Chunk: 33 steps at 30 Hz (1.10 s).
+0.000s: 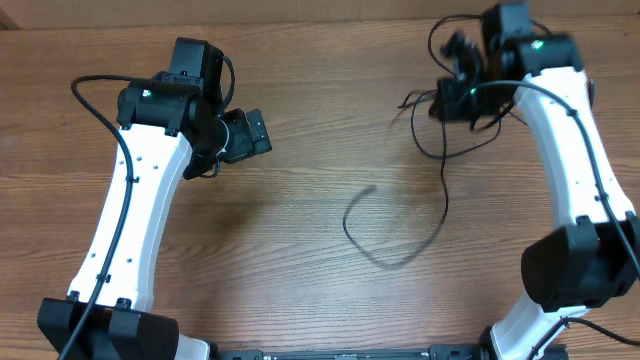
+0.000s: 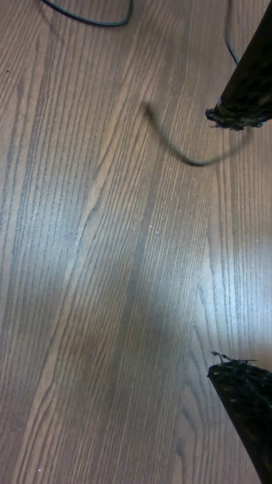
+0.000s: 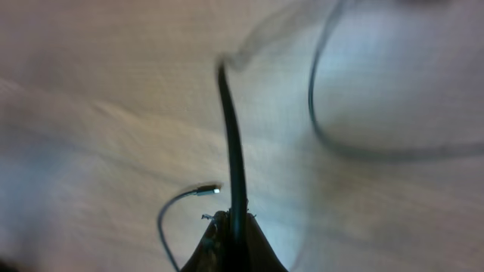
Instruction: Untangle cables
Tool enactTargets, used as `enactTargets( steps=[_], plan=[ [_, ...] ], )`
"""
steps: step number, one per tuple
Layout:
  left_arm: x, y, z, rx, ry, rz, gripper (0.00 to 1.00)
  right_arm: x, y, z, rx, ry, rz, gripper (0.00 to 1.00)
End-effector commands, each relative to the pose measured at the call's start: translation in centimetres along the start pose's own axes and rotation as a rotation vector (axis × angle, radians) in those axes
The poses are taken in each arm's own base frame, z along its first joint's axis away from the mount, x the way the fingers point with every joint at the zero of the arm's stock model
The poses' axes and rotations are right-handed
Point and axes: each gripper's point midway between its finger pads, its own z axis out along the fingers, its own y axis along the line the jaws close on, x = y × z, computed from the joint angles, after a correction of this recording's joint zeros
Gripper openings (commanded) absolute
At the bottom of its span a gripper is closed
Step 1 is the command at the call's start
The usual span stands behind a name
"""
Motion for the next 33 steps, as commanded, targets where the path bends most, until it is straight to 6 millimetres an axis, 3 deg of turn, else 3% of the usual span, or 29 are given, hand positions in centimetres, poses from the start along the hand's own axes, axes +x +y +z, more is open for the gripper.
enactTargets(
  steps=[1, 6, 9, 12, 24, 29, 33],
  plan=[
    [0.2, 0.2, 0.4, -0.017, 0.012, 0.022, 1.00, -4.8, 2.5, -9.2, 0.022, -0.278, -0.009, 0.04],
    [0.2, 0.3, 0.4, -0.018, 0.013, 0.022, 0.99, -7.1, -1.0, -16.7, 0.269, -0.498, 0.192, 0.04],
    [0.2, 0.3, 0.4, -0.020, 0.015, 0.022, 1.00, -6.7, -3.3, -20.5, 0.378, -0.593, 0.323, 0.04],
    [0.1, 0.4, 0.4, -0.024, 0.009, 0.022, 0.99, -5.9, -5.0, -22.8, 0.432, -0.640, 0.412, 0.04],
    [0.1, 0.4, 0.4, -0.024, 0.008, 0.022, 1.00, -1.8, -10.6, -27.7, 0.486, -0.711, 0.651, 0.04],
    [0.1, 0.4, 0.4, -0.024, 0.008, 0.023, 1.00, 1.6, -14.2, -28.4, 0.539, -0.668, 0.818, 0.04],
    [0.0, 0.3, 0.4, -0.023, 0.006, 0.023, 0.99, 3.3, -15.8, -28.5, 0.566, -0.636, 0.874, 0.04]
  ],
)
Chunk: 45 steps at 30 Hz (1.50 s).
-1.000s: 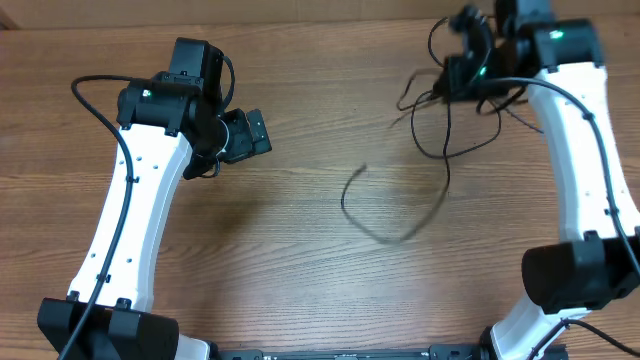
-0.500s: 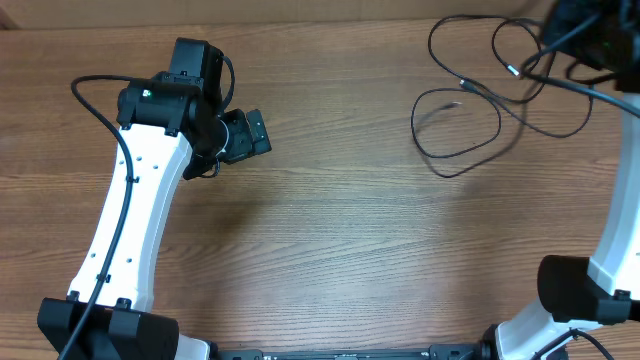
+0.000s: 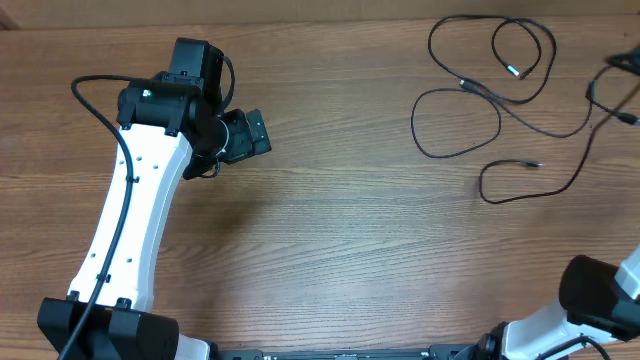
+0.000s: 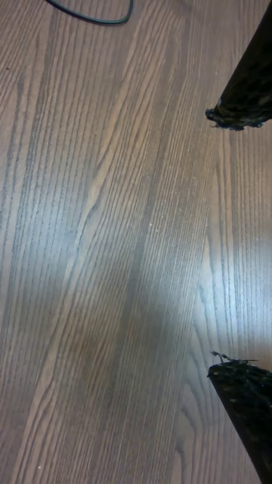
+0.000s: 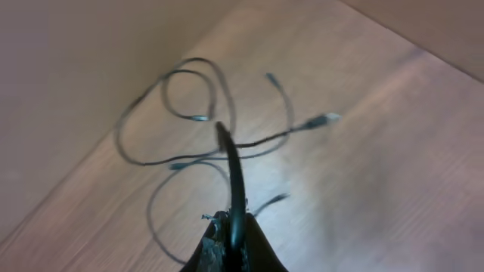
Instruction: Untangle cables
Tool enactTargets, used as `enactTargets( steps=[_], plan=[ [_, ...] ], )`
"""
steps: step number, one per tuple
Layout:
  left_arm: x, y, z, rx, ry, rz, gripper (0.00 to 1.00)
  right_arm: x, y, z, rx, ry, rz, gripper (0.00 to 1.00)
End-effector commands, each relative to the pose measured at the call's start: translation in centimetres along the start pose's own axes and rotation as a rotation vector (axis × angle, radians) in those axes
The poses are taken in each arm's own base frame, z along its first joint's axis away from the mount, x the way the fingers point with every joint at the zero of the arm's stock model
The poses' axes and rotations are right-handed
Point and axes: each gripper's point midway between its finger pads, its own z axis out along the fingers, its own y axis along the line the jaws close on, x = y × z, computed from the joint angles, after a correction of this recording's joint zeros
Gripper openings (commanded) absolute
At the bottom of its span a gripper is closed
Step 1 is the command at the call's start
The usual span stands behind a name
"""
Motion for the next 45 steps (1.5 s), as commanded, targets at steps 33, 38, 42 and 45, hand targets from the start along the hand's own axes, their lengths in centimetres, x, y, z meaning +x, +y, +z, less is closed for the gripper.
enactTargets(
  steps=[33, 38, 42, 45],
  plan=[
    [0.1, 0.3, 0.4, -0.020, 0.011, 0.022, 1.00, 9.9, -6.2, 15.9, 0.253, 0.313, 0.033, 0.04],
    [0.1, 0.3, 0.4, -0.021, 0.011, 0.022, 1.00, 12.0, -7.6, 17.7, 0.307, 0.335, 0.074, 0.05],
    [0.1, 0.3, 0.4, -0.021, 0.011, 0.022, 0.99, 12.6, -7.8, 18.3, 0.313, 0.345, 0.074, 0.10],
    [0.1, 0.3, 0.4, -0.020, 0.010, 0.022, 1.00, 13.0, -8.0, 18.6, 0.317, 0.349, 0.073, 0.13]
  ],
)
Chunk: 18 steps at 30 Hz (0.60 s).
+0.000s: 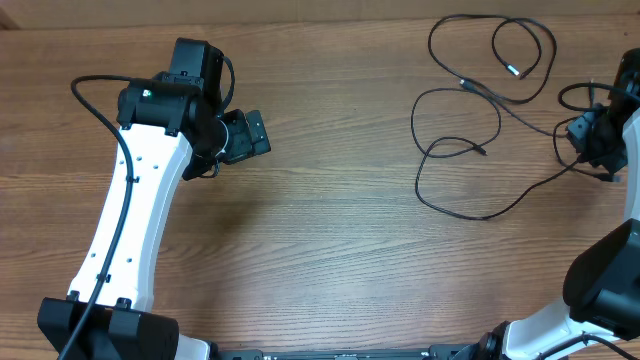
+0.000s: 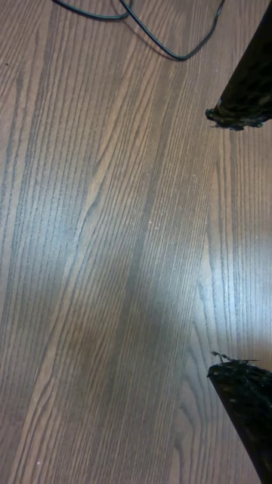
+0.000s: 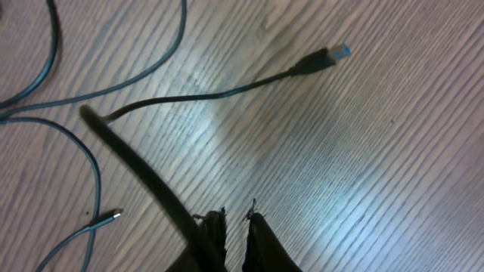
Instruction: Untangle cables
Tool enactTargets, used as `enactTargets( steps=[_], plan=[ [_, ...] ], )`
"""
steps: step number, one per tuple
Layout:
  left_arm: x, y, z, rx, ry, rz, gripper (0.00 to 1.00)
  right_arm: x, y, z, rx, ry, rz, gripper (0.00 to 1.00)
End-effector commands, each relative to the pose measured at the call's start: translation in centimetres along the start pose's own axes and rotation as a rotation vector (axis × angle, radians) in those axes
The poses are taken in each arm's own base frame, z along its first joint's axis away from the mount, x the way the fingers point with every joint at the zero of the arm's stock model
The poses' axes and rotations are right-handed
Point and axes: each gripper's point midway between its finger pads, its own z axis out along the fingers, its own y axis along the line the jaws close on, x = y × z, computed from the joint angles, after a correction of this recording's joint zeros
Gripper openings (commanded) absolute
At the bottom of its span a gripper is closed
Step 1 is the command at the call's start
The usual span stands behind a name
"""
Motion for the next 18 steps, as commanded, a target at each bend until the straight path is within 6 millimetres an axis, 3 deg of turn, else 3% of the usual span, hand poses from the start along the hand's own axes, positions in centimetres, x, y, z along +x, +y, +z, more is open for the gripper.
enactTargets(
  steps=[1, 9, 13, 15, 17, 18],
  plan=[
    [0.1, 0.2, 0.4, -0.013, 0.010, 0.022, 1.00, -0.1, -0.4, 0.7, 0.020, -0.012, 0.020, 0.14],
    [0.1, 0.2, 0.4, -0.012, 0.010, 0.022, 0.99, 0.3, -1.4, 2.6, 0.071, -0.030, 0.018, 0.21],
    [0.1, 0.2, 0.4, -0.013, 0.010, 0.023, 1.00, 0.7, -1.6, 3.2, 0.081, -0.024, 0.016, 0.37],
    [0.1, 0.2, 0.4, -0.013, 0.010, 0.023, 1.00, 0.8, -1.8, 3.3, 0.092, -0.023, 0.014, 0.55],
    [0.1, 0.2, 0.4, -0.014, 0.012, 0.022, 1.00, 0.5, -2.6, 3.2, 0.140, -0.041, 0.012, 0.62],
    [0.2, 0.2, 0.4, -0.014, 0.012, 0.022, 0.99, 0.4, -3.1, 3.1, 0.161, -0.052, 0.026, 0.73]
  ],
)
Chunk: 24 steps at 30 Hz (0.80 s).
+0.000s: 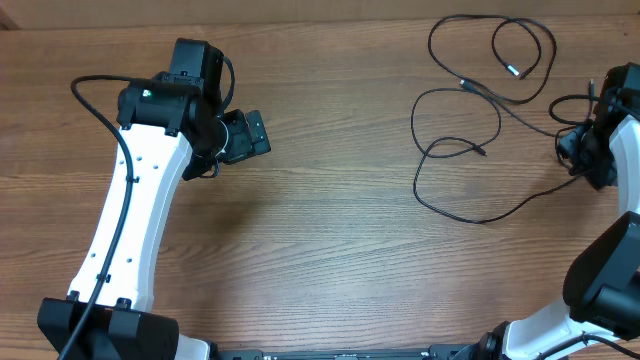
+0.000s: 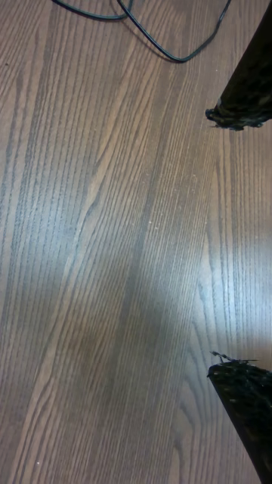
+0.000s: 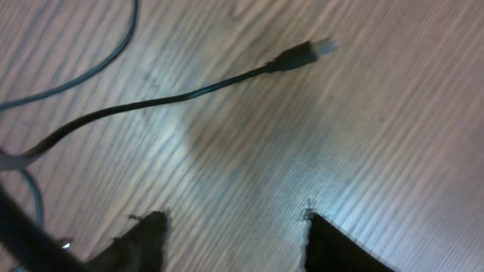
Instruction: Untangle cables
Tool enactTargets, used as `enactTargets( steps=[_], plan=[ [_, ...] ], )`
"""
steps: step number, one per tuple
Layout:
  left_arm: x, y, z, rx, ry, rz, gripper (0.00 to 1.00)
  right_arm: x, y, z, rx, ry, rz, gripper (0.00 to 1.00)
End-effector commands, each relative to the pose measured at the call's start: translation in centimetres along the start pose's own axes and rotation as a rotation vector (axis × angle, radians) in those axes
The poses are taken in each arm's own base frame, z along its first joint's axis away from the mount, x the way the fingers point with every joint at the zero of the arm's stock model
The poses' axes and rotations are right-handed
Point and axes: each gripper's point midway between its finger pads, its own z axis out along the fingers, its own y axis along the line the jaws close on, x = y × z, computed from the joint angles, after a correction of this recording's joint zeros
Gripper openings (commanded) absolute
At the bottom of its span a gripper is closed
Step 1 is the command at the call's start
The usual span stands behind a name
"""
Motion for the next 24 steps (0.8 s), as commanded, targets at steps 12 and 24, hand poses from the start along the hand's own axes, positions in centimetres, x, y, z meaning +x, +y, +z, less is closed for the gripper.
enactTargets(
  steps=[12, 24],
  plan=[
    [0.2, 0.2, 0.4, -0.014, 0.012, 0.022, 1.00, -0.3, -3.9, -0.7, 0.162, -0.023, 0.161, 1.00],
    [0.0, 0.1, 0.4, -0.012, 0.008, 0.022, 0.99, -1.8, 0.2, -9.3, -0.200, -0.047, 0.093, 1.00]
  ],
)
